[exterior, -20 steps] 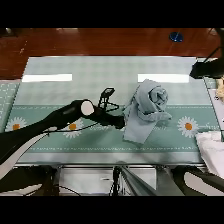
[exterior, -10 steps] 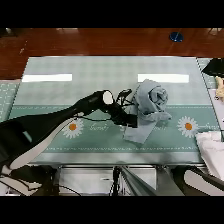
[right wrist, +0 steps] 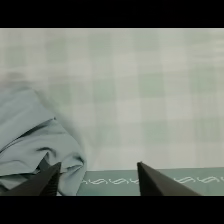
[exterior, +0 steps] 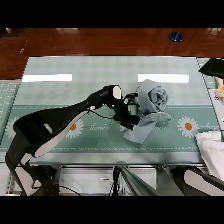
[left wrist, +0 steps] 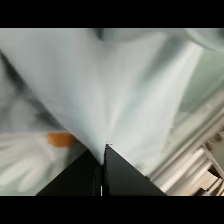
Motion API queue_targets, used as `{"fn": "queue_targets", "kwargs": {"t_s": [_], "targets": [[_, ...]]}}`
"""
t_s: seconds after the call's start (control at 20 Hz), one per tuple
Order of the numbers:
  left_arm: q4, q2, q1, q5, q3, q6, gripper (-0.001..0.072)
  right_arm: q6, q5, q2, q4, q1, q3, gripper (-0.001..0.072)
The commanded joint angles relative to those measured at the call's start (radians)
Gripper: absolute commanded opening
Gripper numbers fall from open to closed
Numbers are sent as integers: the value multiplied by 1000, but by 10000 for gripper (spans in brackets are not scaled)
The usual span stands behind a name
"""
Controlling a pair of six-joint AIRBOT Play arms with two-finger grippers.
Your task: Fold the shirts.
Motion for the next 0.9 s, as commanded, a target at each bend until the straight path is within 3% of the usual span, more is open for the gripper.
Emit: {"fn": "queue_targets", "kwargs": {"t_s": [0.0, 0.2, 0.45, 0.85], "targets": [[-16, 55, 1, -30, 18, 45, 23, -108, 20, 0, 92, 0, -97, 586], [-15, 113, 1, -19, 18, 58, 23, -236, 23, 0, 234, 24, -323, 588], [-16, 120, 6, -27, 18, 60, 23, -293, 36, 0, 178, 220, -479, 587], [-16, 126, 12, -35, 18, 60, 23, -258, -26, -51, 113, 441, -503, 580]]}}
